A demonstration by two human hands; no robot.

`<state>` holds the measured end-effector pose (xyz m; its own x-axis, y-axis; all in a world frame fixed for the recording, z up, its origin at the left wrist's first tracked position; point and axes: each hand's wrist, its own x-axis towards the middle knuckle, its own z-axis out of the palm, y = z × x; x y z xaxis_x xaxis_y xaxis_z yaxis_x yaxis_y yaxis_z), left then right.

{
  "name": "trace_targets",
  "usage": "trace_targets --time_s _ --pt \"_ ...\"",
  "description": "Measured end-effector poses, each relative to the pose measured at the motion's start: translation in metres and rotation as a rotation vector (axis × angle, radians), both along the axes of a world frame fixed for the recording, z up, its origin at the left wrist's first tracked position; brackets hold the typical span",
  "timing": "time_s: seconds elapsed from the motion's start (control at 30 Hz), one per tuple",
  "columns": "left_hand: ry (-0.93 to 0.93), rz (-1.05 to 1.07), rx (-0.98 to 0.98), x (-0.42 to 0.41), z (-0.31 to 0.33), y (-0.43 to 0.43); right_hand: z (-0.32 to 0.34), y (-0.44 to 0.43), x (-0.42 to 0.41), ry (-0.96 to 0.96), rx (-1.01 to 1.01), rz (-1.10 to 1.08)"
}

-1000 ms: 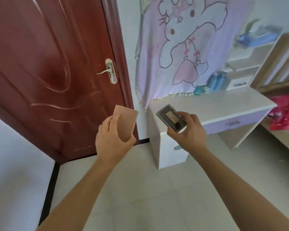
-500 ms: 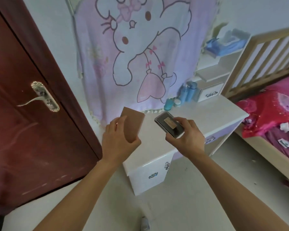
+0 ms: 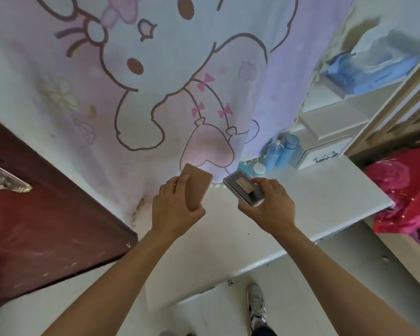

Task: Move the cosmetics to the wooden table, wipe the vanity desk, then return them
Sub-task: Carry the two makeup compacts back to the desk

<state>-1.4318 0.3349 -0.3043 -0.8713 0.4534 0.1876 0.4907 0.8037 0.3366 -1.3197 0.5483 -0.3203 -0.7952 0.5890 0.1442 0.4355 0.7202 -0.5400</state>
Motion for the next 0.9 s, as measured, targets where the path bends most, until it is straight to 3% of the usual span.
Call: trace_targets --time_s 0.2,0.4,0.7,0.9 --pt "-0.046 0.169 -0.14 -0.029 -0.032 0.039 -0.048 0.042 -0.071 -0.027 0.005 0.187" --pt "-0.169 0.279 -0.177 -0.037 -0.076 0.044 -0.096 0.041 -0.117 -0.199 -0.112 0.329" --pt "-0.272 0.251 -0.239 -0.073 -0.16 0.046 -0.166 0.019 -0.152 -0.246 0.102 0.349" --pt "-0.294 0.273 -0.236 -0.081 -0.187 0.05 -0.186 0.014 -0.144 -0.344 0.118 0.296"
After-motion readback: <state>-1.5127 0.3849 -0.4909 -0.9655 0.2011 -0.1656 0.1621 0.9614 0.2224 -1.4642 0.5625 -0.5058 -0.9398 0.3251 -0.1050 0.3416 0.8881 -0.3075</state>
